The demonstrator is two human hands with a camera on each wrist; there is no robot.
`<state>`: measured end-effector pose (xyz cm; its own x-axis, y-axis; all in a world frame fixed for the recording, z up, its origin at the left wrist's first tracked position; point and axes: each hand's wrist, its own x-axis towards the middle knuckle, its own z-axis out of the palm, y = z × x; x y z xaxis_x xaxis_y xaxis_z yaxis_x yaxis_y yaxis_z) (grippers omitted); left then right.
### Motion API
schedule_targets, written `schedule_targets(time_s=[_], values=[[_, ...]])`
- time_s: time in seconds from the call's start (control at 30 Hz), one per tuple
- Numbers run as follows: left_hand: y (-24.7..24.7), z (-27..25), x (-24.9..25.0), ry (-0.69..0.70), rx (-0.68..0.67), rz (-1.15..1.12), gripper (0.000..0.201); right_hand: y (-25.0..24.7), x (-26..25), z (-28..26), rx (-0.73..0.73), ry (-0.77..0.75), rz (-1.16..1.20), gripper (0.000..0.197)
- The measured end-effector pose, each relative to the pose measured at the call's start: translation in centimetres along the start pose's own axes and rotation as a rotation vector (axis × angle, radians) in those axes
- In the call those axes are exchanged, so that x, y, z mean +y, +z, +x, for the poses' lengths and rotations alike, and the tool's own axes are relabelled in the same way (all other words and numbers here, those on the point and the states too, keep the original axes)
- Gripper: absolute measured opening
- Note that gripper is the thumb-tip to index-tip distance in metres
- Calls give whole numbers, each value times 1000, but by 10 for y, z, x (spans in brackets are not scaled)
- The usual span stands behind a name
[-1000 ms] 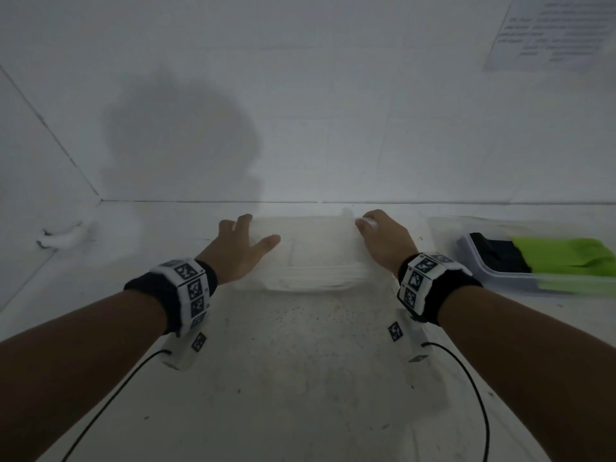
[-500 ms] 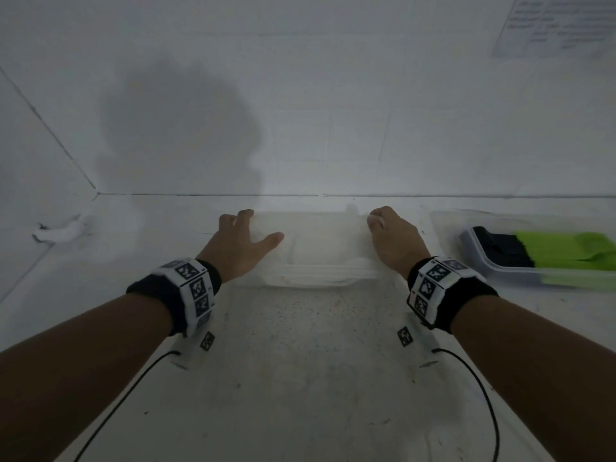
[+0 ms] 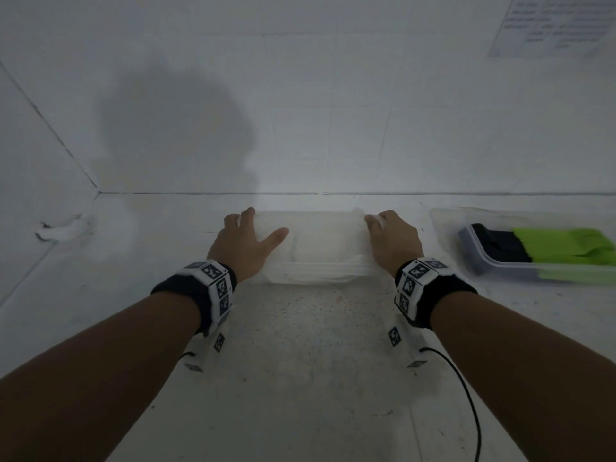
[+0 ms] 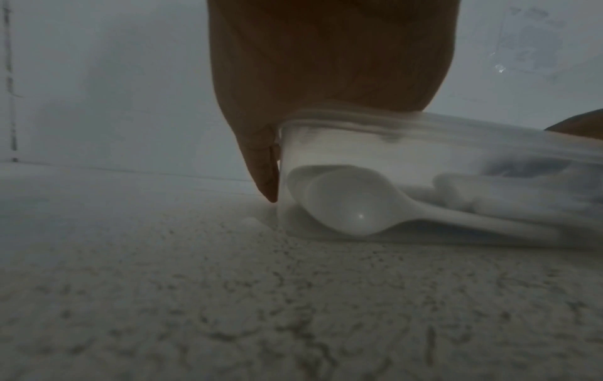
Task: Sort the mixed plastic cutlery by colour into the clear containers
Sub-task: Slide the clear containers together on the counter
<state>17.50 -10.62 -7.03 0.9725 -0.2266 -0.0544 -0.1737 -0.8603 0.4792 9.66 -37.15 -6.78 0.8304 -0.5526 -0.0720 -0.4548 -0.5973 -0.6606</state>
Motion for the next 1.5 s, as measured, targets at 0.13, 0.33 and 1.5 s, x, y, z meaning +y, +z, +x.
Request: schedule_targets(time_s=[0.13,0.33,1.5], values=[[-1,-4,3,-12,32,-49,97,-2,2,0,-46,-1,-11,54],[-5,-7,-3,-137,185,-176,74,2,3,-14,-72,93,33,53],[-45,-29,29,268,237,59,55,-34,-8,-65,23,-107,-77,61]])
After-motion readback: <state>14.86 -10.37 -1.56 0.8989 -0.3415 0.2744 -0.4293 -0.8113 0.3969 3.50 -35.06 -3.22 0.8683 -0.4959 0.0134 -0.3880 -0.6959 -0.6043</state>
